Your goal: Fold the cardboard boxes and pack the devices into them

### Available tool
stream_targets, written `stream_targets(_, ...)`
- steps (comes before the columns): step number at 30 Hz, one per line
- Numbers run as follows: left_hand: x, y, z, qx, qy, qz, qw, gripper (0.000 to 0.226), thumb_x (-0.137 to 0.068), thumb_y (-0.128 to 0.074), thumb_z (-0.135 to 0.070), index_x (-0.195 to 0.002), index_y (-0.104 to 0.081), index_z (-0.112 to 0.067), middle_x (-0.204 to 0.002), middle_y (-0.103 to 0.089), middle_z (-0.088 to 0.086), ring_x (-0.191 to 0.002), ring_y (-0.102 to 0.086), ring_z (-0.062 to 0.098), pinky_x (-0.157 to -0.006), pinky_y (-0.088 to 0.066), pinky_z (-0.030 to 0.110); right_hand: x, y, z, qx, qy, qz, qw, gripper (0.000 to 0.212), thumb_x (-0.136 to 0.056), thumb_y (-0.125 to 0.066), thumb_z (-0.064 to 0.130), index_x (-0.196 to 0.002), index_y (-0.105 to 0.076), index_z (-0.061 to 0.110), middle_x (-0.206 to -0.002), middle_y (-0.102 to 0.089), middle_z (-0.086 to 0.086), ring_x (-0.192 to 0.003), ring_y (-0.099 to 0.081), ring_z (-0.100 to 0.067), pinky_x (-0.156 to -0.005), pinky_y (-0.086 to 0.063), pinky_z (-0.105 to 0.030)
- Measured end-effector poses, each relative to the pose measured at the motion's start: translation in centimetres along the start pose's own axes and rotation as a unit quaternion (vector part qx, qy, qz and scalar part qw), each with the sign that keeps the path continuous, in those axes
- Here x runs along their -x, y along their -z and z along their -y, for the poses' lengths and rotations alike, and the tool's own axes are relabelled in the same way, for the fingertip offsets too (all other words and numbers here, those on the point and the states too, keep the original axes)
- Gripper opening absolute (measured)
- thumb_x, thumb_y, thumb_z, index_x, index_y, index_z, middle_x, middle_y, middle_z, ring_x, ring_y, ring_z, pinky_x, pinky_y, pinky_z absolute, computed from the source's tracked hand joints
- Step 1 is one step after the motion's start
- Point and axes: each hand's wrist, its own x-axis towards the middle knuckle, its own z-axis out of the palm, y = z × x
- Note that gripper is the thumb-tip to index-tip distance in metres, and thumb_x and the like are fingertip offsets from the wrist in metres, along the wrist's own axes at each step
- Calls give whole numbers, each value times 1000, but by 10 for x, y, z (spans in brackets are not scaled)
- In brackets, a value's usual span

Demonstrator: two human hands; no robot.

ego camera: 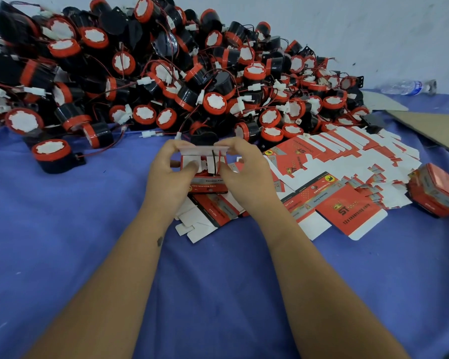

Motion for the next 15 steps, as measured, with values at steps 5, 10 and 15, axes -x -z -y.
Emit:
stream_targets(5,-3,7,1,36,36,2,999,27,-91,-67,-8,-87,-71,-35,-94,-73,-7,-80,-71,7,-61,-54,20,-2,5,-7,26,-57,11,998,50,-87,-40,-16,-112,-73,12,-120,-68,-3,-113,-59,-16,-95,-49,-23)
stream_targets(10,-5,10,0,73,61,12,995,30,-94,-63,-11,-89,-74,-38,-86,-76,-9,-76,-72,6,-57,-54,19,0,6,-9,-17,-80,11,997,38,-95,-48,-1,-114,-73,19,-114,-70,5,-101,-62,-5,-74,-46,-3)
stream_targets(15,-5,6,3,49,47,15,998,37,-95,-61,-11,-106,-63,-46,-108,-68,-21,-98,-67,4,-81,-56,28,4,-4,-6,-23,-62,-66,996,37,-90,-65,13,-123,-53,24,-111,-59,14,-91,-60,0,-75,-49,-14)
